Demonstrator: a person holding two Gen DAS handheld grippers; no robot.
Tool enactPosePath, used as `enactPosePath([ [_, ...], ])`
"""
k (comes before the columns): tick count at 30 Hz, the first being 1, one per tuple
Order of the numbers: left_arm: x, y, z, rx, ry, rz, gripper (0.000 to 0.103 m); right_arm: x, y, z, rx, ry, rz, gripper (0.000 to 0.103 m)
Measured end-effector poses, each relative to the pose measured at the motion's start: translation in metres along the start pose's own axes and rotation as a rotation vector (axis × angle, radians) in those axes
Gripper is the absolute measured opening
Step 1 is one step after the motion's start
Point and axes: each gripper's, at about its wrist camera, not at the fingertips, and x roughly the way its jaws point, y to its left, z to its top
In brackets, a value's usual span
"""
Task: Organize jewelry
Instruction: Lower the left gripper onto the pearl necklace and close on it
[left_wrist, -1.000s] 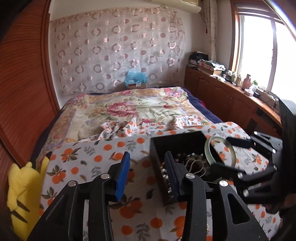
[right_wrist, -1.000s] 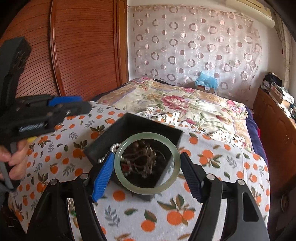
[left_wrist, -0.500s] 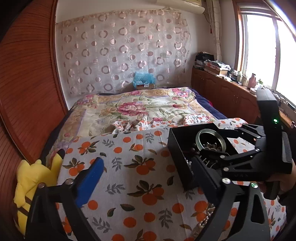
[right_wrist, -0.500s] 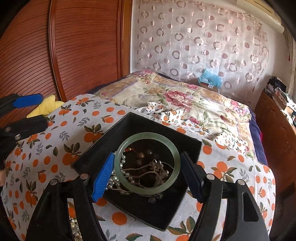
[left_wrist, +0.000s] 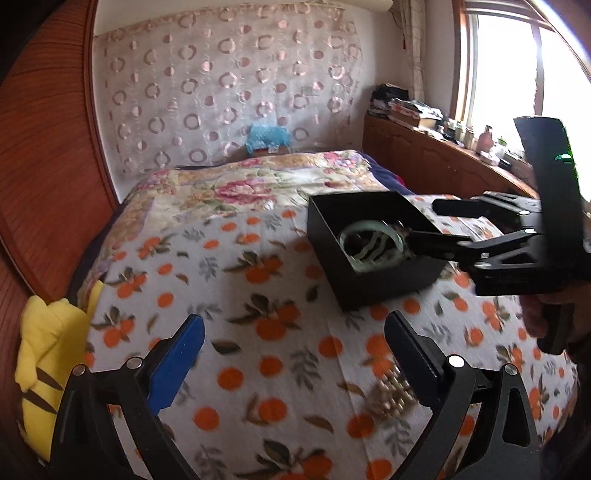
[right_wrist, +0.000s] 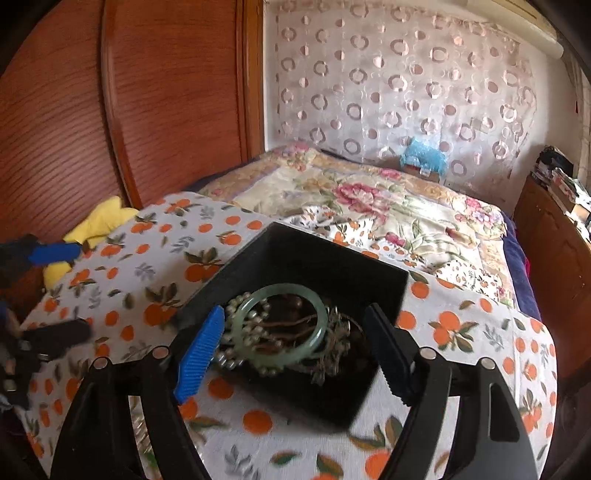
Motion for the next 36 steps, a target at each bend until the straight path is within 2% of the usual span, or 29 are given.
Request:
enactPosePath([
  [3, -0.001, -0.008, -0.011, 0.014, 0.023, -0.028, 0.094, -0.028, 0.006, -0.018, -0.035, -0.015, 0.001, 0.080],
  [9, -0.006, -0.022, -0.032, 0.028, 0.076, -0.093, 0.093, -0.063, 0.010, -0.064, -0.028, 0.022, 0.018, 0.063],
  [10, -0.007, -0.024, -0.036, 0.031, 0.083, -0.099, 0.090, -0.066, 0.010, -0.071, -0.019, 0.028, 0.021, 0.062],
  [12, -0.008, -0.031, -0.043, 0.047, 0.105, -0.114, 0.074, -0.072, 0.008, -0.087, 0.015, 0.042, 0.032, 0.058],
  [15, -0.009, -0.041, -0.051, 0.066, 0.134, -0.136, 0.054, -0.077, 0.009, -0.105, 0.033, 0.053, 0.042, 0.058],
  [20, -0.005, -0.057, -0.058, 0.110, 0.161, -0.139, 0.029, -0.078, 0.011, -0.122, 0.052, 0.069, 0.043, 0.058],
  [24, 0.005, -0.060, -0.057, 0.135, 0.180, -0.108, 0.022, -0.081, 0.012, -0.125, 0.060, 0.068, 0.050, 0.058],
  [32, 0.017, -0.062, -0.052, 0.154, 0.177, -0.076, 0.021, -0.089, 0.014, -0.125, 0.069, 0.059, 0.064, 0.058],
  [35, 0.016, -0.063, -0.052, 0.165, 0.165, -0.075, 0.013, -0.089, 0.014, -0.126, 0.072, 0.060, 0.064, 0.058],
  [36, 0.015, -0.063, -0.052, 0.167, 0.161, -0.080, 0.004, -0.090, 0.013, -0.127, 0.074, 0.059, 0.065, 0.058],
])
